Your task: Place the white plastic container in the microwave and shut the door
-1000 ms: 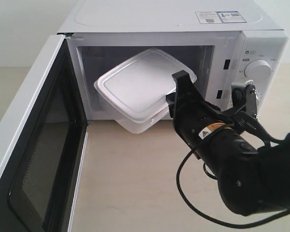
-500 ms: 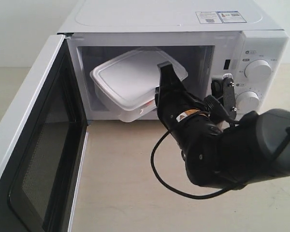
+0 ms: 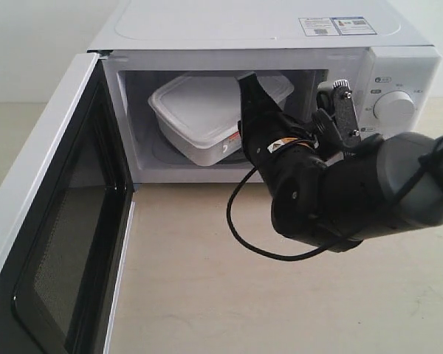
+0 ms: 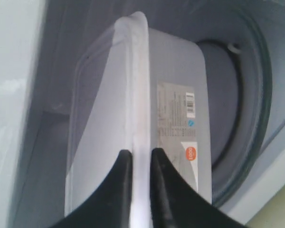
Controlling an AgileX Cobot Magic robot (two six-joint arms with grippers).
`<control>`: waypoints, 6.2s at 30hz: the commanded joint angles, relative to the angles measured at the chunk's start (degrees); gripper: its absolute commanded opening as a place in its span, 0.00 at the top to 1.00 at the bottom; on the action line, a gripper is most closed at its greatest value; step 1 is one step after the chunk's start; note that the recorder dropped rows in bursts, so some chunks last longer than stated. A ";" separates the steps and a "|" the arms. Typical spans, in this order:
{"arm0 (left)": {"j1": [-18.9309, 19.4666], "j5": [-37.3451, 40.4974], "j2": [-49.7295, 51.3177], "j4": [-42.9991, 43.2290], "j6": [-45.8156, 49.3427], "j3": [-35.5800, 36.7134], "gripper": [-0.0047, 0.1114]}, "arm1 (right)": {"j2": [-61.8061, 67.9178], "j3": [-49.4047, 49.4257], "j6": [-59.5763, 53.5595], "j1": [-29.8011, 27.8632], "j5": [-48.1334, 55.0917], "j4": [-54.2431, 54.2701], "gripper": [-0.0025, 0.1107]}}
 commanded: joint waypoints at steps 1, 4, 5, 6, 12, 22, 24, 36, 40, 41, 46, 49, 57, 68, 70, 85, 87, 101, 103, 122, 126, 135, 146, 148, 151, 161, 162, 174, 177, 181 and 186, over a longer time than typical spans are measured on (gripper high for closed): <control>0.20 -0.30 -0.16 -0.35 -0.54 0.15 0.92 | 2.20 -1.93 -1.00 -0.35 -0.38 -0.27 0.98; 0.20 -0.30 -0.16 -0.35 -0.54 0.15 0.92 | 3.59 -3.75 -0.89 -0.35 -0.02 -0.27 0.98; 0.20 -0.30 -0.16 -0.35 -0.54 0.15 0.92 | 4.13 -4.45 -1.00 -0.35 -0.02 -0.27 0.98; 0.20 -0.30 -0.16 -0.35 -0.54 0.15 0.92 | 4.48 -5.15 -1.00 -0.46 -0.13 -0.27 0.98; 0.20 -0.30 -0.16 -0.35 -0.54 0.15 0.92 | 6.29 -7.24 -0.95 -1.48 0.63 0.50 0.98; 0.20 -0.30 -0.16 -0.35 -0.54 0.15 0.92 | 6.38 -8.04 -1.55 -3.41 0.73 1.67 0.98; 0.20 -0.30 -0.16 -0.35 -0.54 0.15 0.92 | 6.38 -8.57 -1.22 -3.46 1.03 1.80 0.98; 0.20 -0.30 -0.16 -0.35 -0.54 0.15 0.92 | 8.80 -10.28 -0.14 -3.50 1.08 1.84 0.98; 0.20 -0.30 -0.16 -0.35 -0.54 0.15 0.92 | 9.22 -10.28 -0.01 -3.50 1.08 1.63 0.98; 0.20 -0.30 -0.16 -0.35 -0.54 0.15 0.92 | 9.22 -10.28 -0.01 -3.50 1.08 1.63 0.98; 0.20 -0.30 -0.16 -0.35 -0.54 0.15 0.92 | 9.22 -10.28 0.05 -3.50 1.43 1.48 0.94; 0.20 -0.30 -0.16 -0.35 -0.54 0.15 0.92 | 9.22 -10.28 -0.06 -3.50 1.68 -0.12 0.78; 0.20 -0.30 -0.16 -0.35 -0.54 0.15 0.92 | 9.08 -10.28 0.98 -3.50 1.57 -1.01 0.49; 0.20 -0.30 -0.16 -0.35 -0.54 0.15 0.92 | 4.36 -4.14 2.36 0.54 0.43 -1.50 0.49; 0.20 -0.30 -0.16 -0.35 -0.54 0.15 0.92 | 2.46 -0.01 3.55 0.68 -0.47 -4.02 0.49; 0.20 -0.30 -0.16 -0.35 -0.54 0.15 0.92 | -9.08 15.42 -8.29 0.83 14.64 -48.23 0.50; 0.20 -0.30 -0.16 -0.35 -0.54 0.15 0.92 | -9.69 15.42 -11.20 0.83 18.32 -50.56 0.56; 0.20 -0.30 -0.16 -0.35 -0.54 0.15 0.92 | -6.32 14.89 -44.96 0.83 -0.30 -34.04 0.98; 0.20 -0.30 -0.16 -0.35 -0.54 0.15 0.92 | -3.23 13.46 -45.72 0.83 -0.29 -33.77 0.98; 0.20 -0.30 -0.16 -0.35 -0.54 0.15 0.92 | 7.96 1.59 -45.72 0.32 -1.10 -30.34 0.98; 0.20 -0.30 -0.16 -0.35 -0.54 0.15 0.92 | 9.16 -0.94 -45.72 -0.31 -0.48 -29.00 0.98; 0.20 -0.30 -0.16 -0.35 -0.54 0.15 0.92 | 9.83 -1.72 -51.26 -0.55 -0.77 -24.26 0.98; 0.20 -0.30 -0.16 -0.35 -0.54 0.15 0.92 | 12.21 -7.40 -51.02 -0.92 3.35 -23.45 0.98; 0.20 -0.30 -0.16 -0.35 -0.54 0.15 0.92 | 14.07 -9.70 -51.26 -0.92 4.02 -21.64 0.98; 0.20 -0.30 -0.16 -0.35 -0.54 0.15 0.92 | 16.15 -12.48 -51.59 -0.92 5.07 -21.64 0.98; 0.20 -0.33 -0.16 -0.35 -0.54 0.15 0.92 | 18.32 -16.65 -51.60 -3.20 5.67 -20.02 0.98; 0.20 -0.33 -0.16 -0.35 -0.54 0.15 0.92 | 18.32 -16.65 -51.60 -3.59 5.74 -20.02 0.98; 0.20 -0.43 -0.16 -0.35 -0.54 0.15 0.92 | 16.98 -15.14 -49.59 -2.55 9.36 -20.12 0.98; 0.20 -0.43 -0.16 -0.35 -0.54 0.15 0.92 | 15.49 -13.67 -49.75 -2.07 9.14 -20.24 0.98; 0.20 -0.43 -0.16 -0.20 -0.54 0.15 0.92 | 12.62 -10.39 -49.20 -0.91 10.03 -20.49 0.98; 0.20 -0.43 -0.16 -0.20 -0.54 0.15 0.92 | 7.73 -3.31 -48.06 1.35 8.62 -20.26 0.98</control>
